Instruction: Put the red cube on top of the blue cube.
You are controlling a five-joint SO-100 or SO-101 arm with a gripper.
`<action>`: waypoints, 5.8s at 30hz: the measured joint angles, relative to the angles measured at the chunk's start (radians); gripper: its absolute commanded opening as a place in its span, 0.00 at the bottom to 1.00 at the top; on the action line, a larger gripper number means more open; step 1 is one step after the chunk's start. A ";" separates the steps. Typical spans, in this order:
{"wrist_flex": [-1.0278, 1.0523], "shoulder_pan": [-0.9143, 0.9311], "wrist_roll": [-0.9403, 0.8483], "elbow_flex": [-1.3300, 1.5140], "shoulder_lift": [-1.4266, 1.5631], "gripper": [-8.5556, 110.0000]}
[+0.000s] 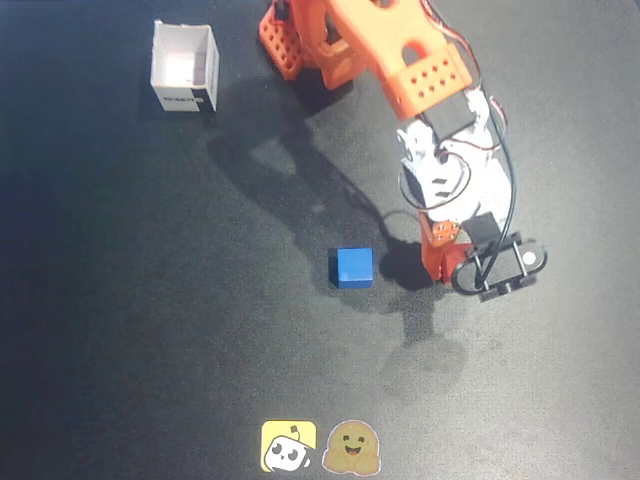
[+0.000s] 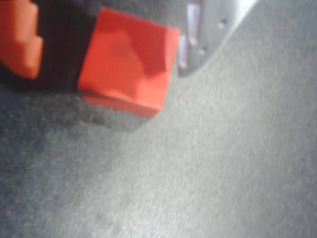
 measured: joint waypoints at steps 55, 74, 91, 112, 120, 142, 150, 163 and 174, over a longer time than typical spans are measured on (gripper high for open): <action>0.081 0.025 0.106 0.109 0.137 0.12; 0.379 0.181 0.009 0.101 0.419 0.13; 0.431 0.368 -0.074 0.149 0.508 0.13; 0.255 0.374 -0.080 0.149 0.344 0.13; 0.213 0.374 -0.080 0.150 0.291 0.13; 0.089 0.374 -0.084 0.221 0.227 0.17; 0.080 0.374 -0.084 0.239 0.227 0.19; 0.060 0.376 -0.084 0.264 0.227 0.27; 0.167 0.374 -0.091 0.264 0.350 0.27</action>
